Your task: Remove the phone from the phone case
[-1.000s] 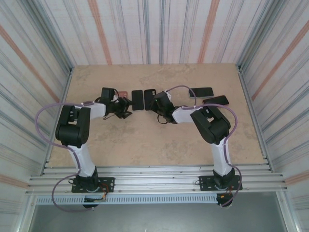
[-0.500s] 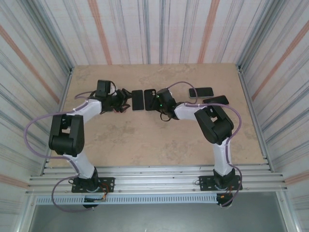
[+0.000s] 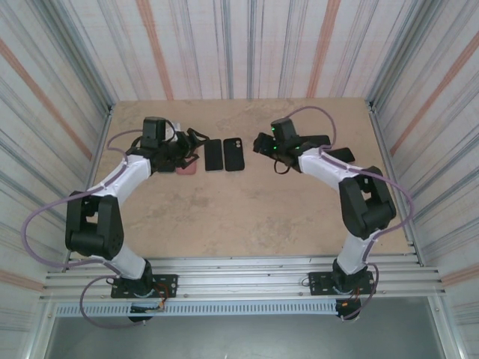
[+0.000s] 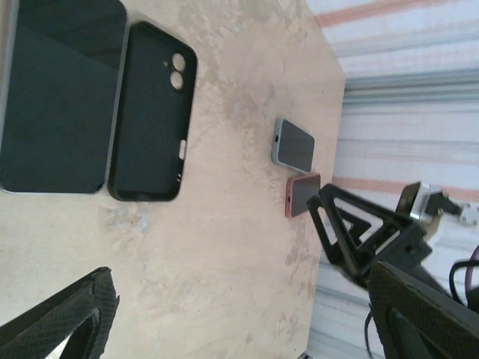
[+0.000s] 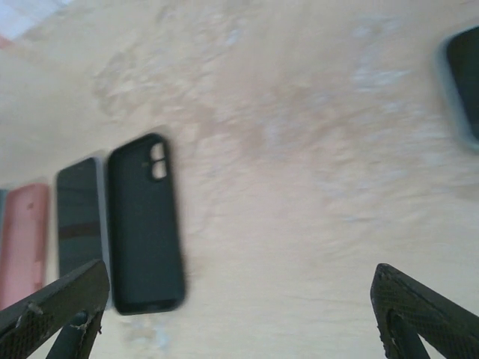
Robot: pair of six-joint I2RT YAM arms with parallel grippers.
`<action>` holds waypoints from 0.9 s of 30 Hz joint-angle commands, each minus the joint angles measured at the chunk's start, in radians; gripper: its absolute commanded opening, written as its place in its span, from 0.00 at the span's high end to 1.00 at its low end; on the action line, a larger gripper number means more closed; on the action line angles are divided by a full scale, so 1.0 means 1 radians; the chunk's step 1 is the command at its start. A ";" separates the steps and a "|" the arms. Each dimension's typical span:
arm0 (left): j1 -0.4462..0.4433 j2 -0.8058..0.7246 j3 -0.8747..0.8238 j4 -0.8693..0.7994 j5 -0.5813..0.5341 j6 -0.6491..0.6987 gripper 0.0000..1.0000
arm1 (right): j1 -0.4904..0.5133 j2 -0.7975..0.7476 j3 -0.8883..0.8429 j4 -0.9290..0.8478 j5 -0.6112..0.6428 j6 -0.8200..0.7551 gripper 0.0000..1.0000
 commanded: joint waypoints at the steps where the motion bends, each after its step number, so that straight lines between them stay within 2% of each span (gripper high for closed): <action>1: -0.036 -0.035 -0.001 0.002 0.006 0.026 0.09 | -0.071 -0.032 0.026 -0.164 -0.015 -0.077 0.07; 6: -0.082 -0.023 0.000 0.022 0.000 0.011 0.06 | -0.158 -0.004 0.076 -0.242 0.004 -0.079 0.05; 11: -0.100 -0.008 0.004 0.028 -0.002 0.001 0.05 | -0.238 0.047 0.118 -0.269 -0.011 -0.010 0.05; 27: -0.108 0.013 0.020 0.025 0.005 -0.002 0.02 | -0.273 0.328 0.375 -0.337 -0.018 0.287 0.05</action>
